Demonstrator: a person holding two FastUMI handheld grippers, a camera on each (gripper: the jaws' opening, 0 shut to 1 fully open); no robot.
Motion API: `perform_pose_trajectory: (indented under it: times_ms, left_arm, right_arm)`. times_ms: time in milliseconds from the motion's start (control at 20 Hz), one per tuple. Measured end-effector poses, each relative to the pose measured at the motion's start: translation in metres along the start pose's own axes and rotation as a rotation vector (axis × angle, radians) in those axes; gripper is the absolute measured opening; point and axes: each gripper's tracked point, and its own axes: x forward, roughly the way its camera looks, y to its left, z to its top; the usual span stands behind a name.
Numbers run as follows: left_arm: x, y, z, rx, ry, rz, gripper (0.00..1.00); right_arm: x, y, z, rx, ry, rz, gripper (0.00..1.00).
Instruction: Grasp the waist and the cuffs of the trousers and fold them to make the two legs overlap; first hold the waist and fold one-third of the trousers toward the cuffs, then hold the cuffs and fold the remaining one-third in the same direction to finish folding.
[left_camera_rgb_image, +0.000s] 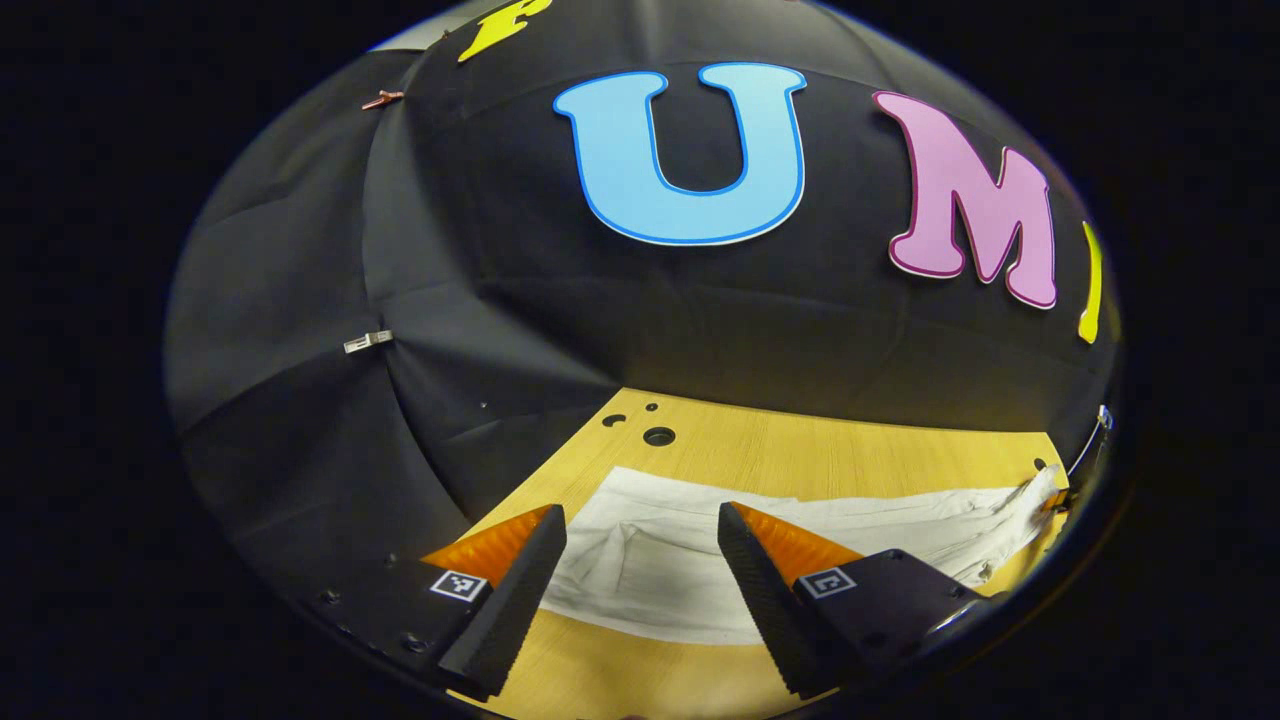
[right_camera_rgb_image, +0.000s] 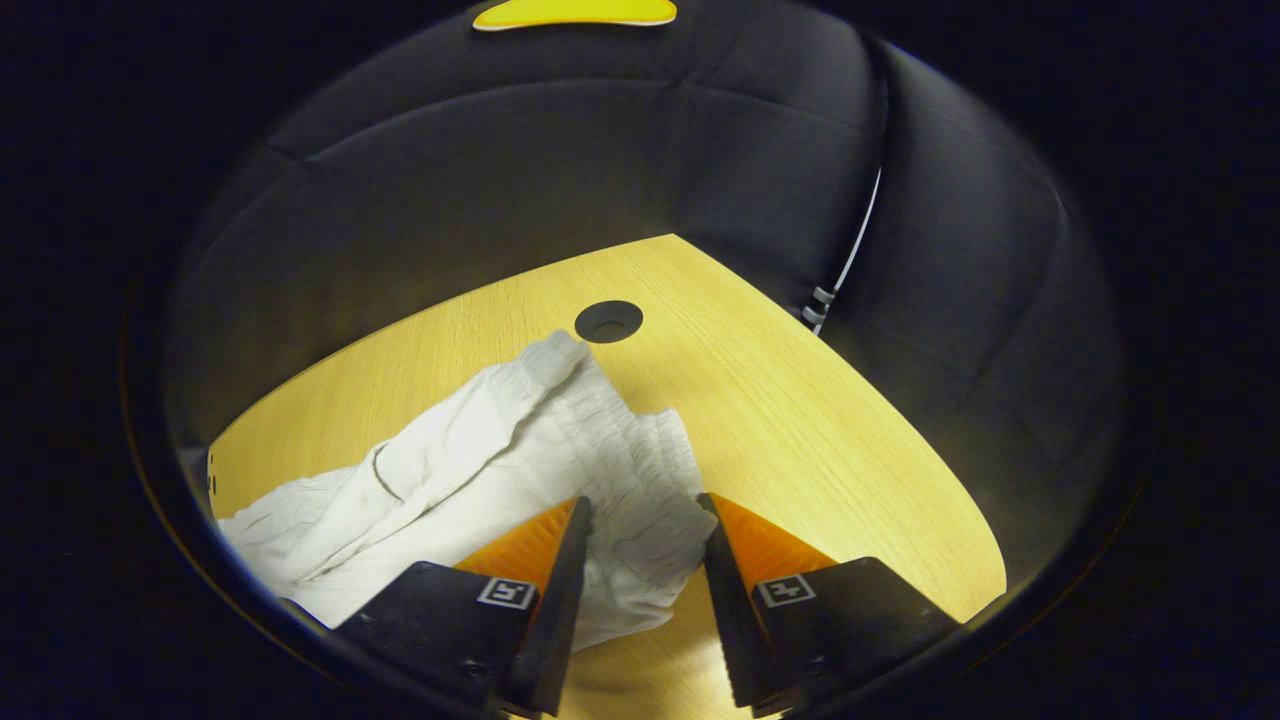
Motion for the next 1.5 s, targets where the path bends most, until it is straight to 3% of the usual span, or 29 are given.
perform_pose_trajectory:
  times_ms: [50, 100, 150, 200, 300, 600, 1000, 1300, 1500]
  left_arm:
    - [-0.002, -0.001, -0.003, 0.004, 0.005, -0.005, 0.97]
    - [-0.003, -0.001, -0.004, 0.017, 0.009, -0.010, 0.97]
    - [-0.005, 0.001, -0.007, 0.033, 0.012, -0.007, 0.97]
    - [-0.006, 0.003, -0.008, 0.042, 0.017, -0.004, 0.97]
    - [-0.008, 0.004, -0.010, 0.034, 0.025, -0.012, 0.97]
    - [-0.007, 0.005, -0.010, 0.046, 0.027, -0.038, 0.97]
    - [-0.016, 0.018, -0.025, 0.085, 0.043, -0.110, 0.97]
    - [-0.021, 0.042, -0.038, 0.059, 0.017, -0.132, 0.97]
    - [-0.004, 0.073, -0.059, -0.002, 0.030, -0.111, 0.97]
  right_arm:
    - [0.001, 0.005, -0.001, 0.007, 0.012, 0.025, 0.63]
    - [0.000, 0.006, 0.001, 0.012, 0.009, 0.023, 0.47]
    - [-0.001, 0.007, 0.000, 0.025, 0.030, 0.037, 0.46]
    - [-0.001, 0.009, 0.001, 0.041, 0.034, 0.050, 0.34]
    - [-0.001, 0.014, -0.001, 0.040, 0.049, 0.061, 0.19]
    - [-0.038, 0.020, 0.031, -0.061, -0.036, 0.050, 0.19]
    - [-0.132, 0.098, 0.091, -0.150, -0.218, 0.149, 0.19]
    - [-0.179, 0.181, 0.064, -0.170, -0.240, 0.299, 0.18]
    - [-0.198, 0.239, 0.016, -0.237, -0.246, 0.377, 0.18]
